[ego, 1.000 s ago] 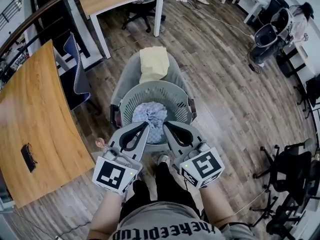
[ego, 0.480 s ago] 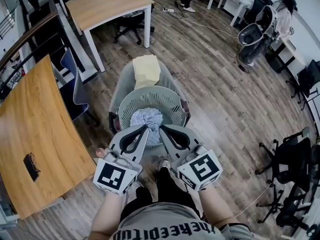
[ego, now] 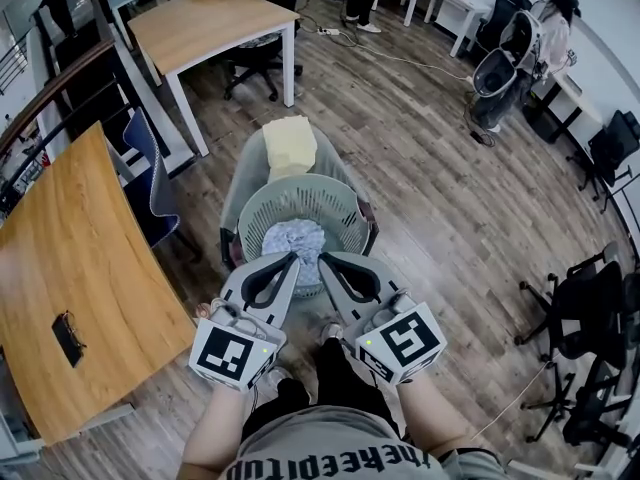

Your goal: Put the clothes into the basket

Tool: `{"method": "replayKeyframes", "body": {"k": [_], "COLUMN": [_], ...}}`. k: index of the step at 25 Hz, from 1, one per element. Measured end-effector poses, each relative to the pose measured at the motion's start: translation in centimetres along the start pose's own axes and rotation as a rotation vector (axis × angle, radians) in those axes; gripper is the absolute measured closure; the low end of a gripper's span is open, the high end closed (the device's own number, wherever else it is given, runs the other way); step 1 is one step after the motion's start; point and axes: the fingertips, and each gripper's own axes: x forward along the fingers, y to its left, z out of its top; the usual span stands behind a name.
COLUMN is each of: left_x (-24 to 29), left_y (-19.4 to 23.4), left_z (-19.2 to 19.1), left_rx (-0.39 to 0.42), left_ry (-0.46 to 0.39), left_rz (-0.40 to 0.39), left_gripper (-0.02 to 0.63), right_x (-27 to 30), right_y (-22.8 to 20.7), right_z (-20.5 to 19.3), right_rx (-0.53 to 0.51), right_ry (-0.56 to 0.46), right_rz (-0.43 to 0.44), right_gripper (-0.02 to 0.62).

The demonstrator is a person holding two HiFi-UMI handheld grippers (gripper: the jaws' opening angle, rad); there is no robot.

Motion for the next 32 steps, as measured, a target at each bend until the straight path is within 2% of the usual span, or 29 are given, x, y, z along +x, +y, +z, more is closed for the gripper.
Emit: {"method": "replayKeyframes", "body": {"k": [12, 32], "left_x": [-1.2, -2.5], "left_y": [-0.7, -0.1], "left_z": [1.0, 0.7], "left_rx": [0.029, 0.049], "left_ry": [-0.019, -0.012], "left_rz": [-0.016, -0.016], "left_gripper": [0.592, 0.592], "right_x": [-0.9, 0.2], "right_y": [1.5, 3.0], "right_z": [1.1, 0.8], "right_rx": [-0.002, -0.007], "right_ry": [-0.049, -0.044], "right_rz": [-0.002, 0.012], "right_gripper": [0.586, 0.584]}}
